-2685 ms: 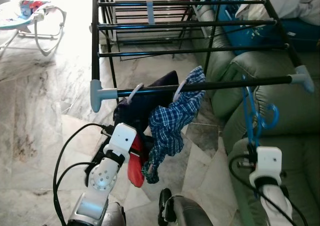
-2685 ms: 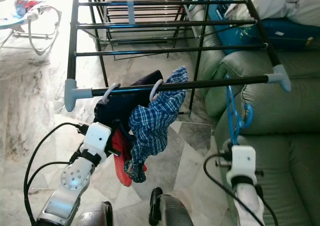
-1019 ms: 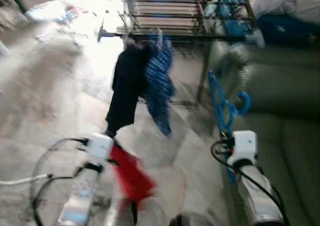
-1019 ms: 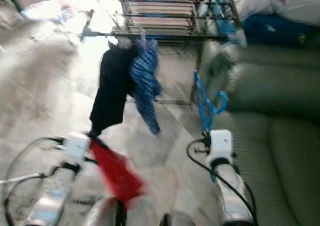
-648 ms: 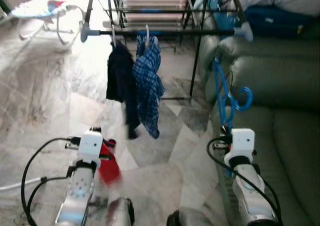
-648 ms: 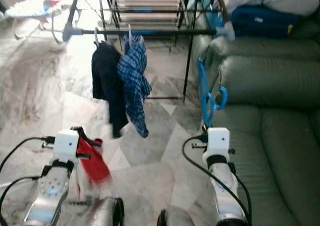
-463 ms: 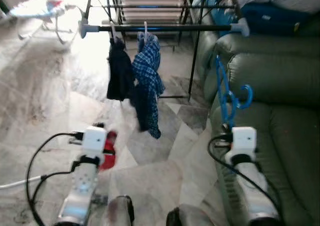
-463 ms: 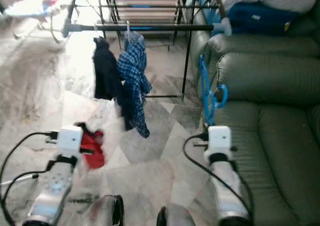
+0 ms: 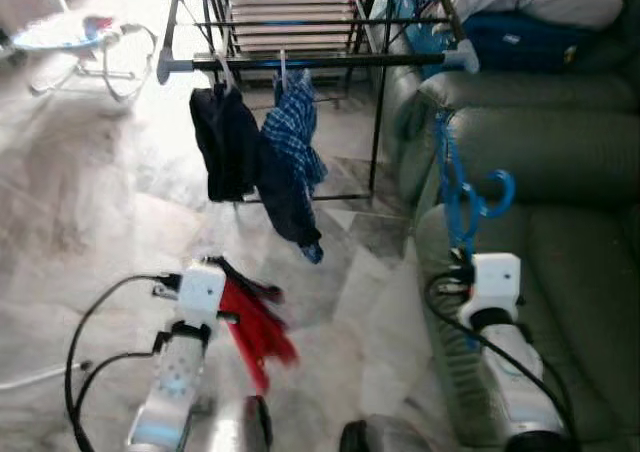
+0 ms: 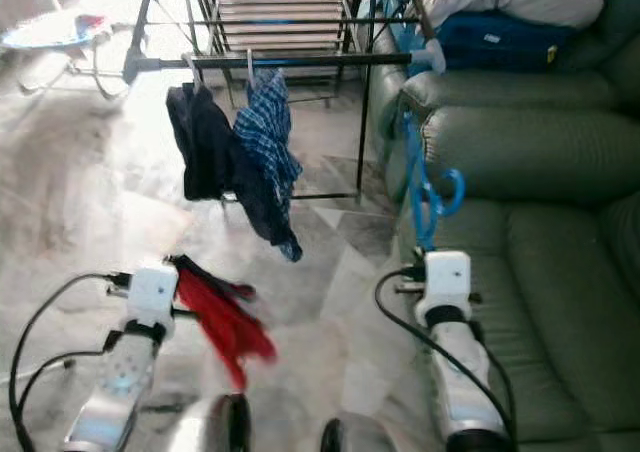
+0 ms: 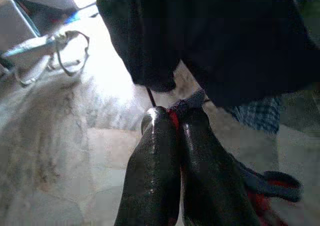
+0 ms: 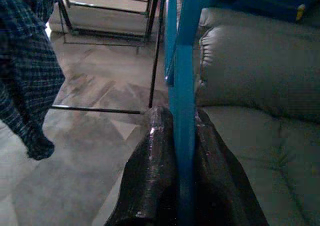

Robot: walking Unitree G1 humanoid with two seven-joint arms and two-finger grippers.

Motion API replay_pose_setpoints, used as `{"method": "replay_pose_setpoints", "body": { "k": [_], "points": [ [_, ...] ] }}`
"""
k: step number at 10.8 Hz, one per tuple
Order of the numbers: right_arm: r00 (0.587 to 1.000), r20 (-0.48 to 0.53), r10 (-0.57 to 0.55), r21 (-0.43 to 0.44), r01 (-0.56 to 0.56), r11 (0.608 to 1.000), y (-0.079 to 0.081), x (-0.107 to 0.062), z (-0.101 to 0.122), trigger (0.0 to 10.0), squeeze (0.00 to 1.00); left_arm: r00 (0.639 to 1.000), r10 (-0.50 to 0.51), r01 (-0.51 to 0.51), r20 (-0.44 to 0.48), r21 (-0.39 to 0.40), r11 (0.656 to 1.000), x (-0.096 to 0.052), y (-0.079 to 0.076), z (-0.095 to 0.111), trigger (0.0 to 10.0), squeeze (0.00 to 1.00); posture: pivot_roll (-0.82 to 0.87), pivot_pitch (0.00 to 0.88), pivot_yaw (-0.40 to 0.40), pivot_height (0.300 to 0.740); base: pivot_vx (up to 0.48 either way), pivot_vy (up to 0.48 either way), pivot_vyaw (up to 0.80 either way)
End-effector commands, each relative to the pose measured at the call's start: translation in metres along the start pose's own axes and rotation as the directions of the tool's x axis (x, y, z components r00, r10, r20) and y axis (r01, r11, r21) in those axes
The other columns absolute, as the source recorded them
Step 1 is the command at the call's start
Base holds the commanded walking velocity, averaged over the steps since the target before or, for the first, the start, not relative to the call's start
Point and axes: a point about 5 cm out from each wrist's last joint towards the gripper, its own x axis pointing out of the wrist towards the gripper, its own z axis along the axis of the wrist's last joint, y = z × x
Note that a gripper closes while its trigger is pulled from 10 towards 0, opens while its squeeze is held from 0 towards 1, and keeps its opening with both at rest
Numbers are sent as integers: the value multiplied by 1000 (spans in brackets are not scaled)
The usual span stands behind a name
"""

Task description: Hang hanger

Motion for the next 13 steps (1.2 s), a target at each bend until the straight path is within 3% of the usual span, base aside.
{"method": "replay_pose_setpoints", "body": {
  "k": [1,2,8,13],
  "points": [
    [1000,24,0,15,-1,1000,0,2,4,10000,0,1000,0,0,24,8,1000,1,0,5,10000,0,-21,120,-21,740,0,0,0],
    [999,39,25,25,-26,999,2,2,6,10000,0,1000,2,-2,29,8,1000,2,0,6,10000,0,-22,121,-24,740,0,0,0],
    [996,81,46,-19,-44,999,-2,-3,14,10000,0,999,40,-40,-2,-17,999,5,3,4,10000,0,-29,127,-39,740,0,0,800],
    [997,67,43,11,-44,999,0,-1,13,10000,0,1000,-25,25,5,-45,999,5,-5,6,10000,0,-29,129,-35,740,0,0,800]
  ]
}}
